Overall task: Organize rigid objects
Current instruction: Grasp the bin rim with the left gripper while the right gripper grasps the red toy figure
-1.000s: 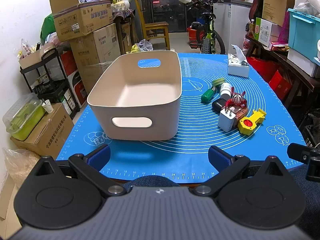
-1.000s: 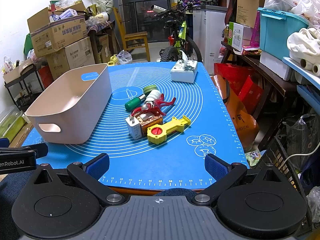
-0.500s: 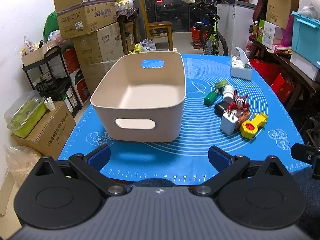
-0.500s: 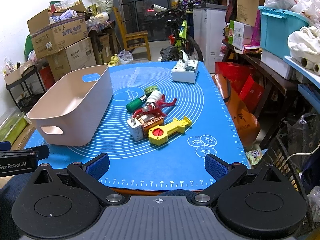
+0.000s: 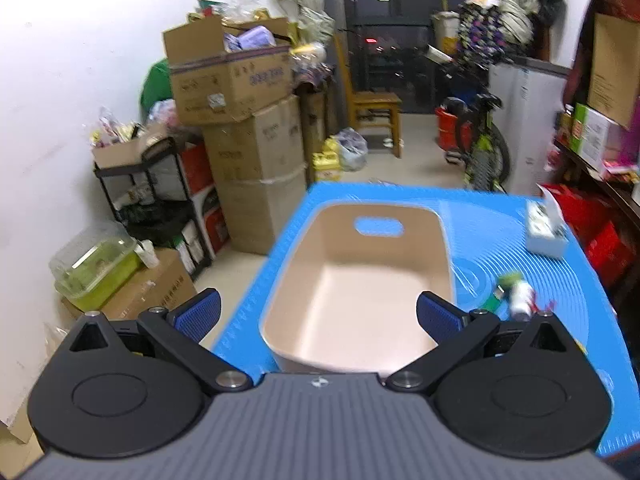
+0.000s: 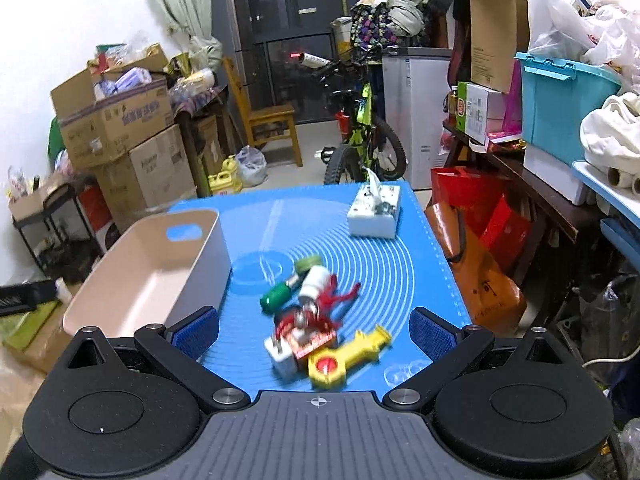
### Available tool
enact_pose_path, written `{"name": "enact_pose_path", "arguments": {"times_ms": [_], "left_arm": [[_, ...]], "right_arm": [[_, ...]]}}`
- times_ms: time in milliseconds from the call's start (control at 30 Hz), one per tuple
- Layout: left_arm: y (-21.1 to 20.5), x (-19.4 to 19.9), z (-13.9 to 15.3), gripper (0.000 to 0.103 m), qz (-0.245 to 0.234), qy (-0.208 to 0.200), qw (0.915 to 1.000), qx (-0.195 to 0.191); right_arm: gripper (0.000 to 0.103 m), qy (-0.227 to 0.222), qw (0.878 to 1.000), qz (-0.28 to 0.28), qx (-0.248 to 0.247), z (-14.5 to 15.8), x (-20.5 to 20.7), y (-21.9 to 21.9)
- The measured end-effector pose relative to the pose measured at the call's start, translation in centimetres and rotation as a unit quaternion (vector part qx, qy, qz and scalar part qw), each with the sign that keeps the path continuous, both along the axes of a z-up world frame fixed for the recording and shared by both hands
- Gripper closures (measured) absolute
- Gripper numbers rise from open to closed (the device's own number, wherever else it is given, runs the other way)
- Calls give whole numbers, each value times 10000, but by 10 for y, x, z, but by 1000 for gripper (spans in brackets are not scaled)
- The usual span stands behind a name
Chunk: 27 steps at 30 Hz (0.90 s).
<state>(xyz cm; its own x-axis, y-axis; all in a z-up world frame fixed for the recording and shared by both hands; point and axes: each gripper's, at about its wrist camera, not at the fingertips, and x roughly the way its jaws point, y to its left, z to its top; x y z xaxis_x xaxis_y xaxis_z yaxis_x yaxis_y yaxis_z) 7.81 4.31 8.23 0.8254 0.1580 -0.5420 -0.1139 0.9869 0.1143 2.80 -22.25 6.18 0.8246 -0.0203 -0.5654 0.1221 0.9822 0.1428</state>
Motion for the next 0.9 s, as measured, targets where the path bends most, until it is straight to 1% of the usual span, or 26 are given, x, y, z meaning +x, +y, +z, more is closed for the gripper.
{"name": "enact_pose_path", "arguments": {"times_ms": [100, 167, 267, 333, 433, 500, 567, 633, 800, 900], "left_arm": [[13, 21, 7, 0, 112, -48, 9999, -3], [19, 31, 7, 0, 173, -46, 9998, 21], [33, 51, 2, 0, 253, -39, 9997, -8], [42, 66, -4, 0, 252, 35, 9997, -2], [53, 88, -13, 0, 226, 293, 9993, 4], [63, 105, -25, 0, 120, 596, 9981, -50], [71, 117, -38, 0, 67, 766, 9969, -150], [78, 128, -51, 0, 21, 950, 9954, -146], [87, 145, -82, 1, -147, 1436, 9894, -163], [89, 149, -94, 2, -297, 1594, 9866, -201]], "right_arm": [[2, -18, 10000, -72, 40, 1, 18, -3], [2, 44, 9999, -100, 79, -2, 32, -4], [2, 251, 9994, -131, 204, -12, 58, -6], [2, 387, 9989, -153, 210, -21, 77, -4], [2, 523, 9985, -169, 19, -34, 100, 3], [2, 626, 9979, -185, -45, -43, 117, 7], [3, 720, 9972, -204, -86, -52, 134, 10], [3, 781, 9965, -236, -172, -62, 152, 13], [5, 998, 9930, -204, -597, -89, 187, 25], [7, 1248, 9898, -183, -666, -105, 203, 29]]}}
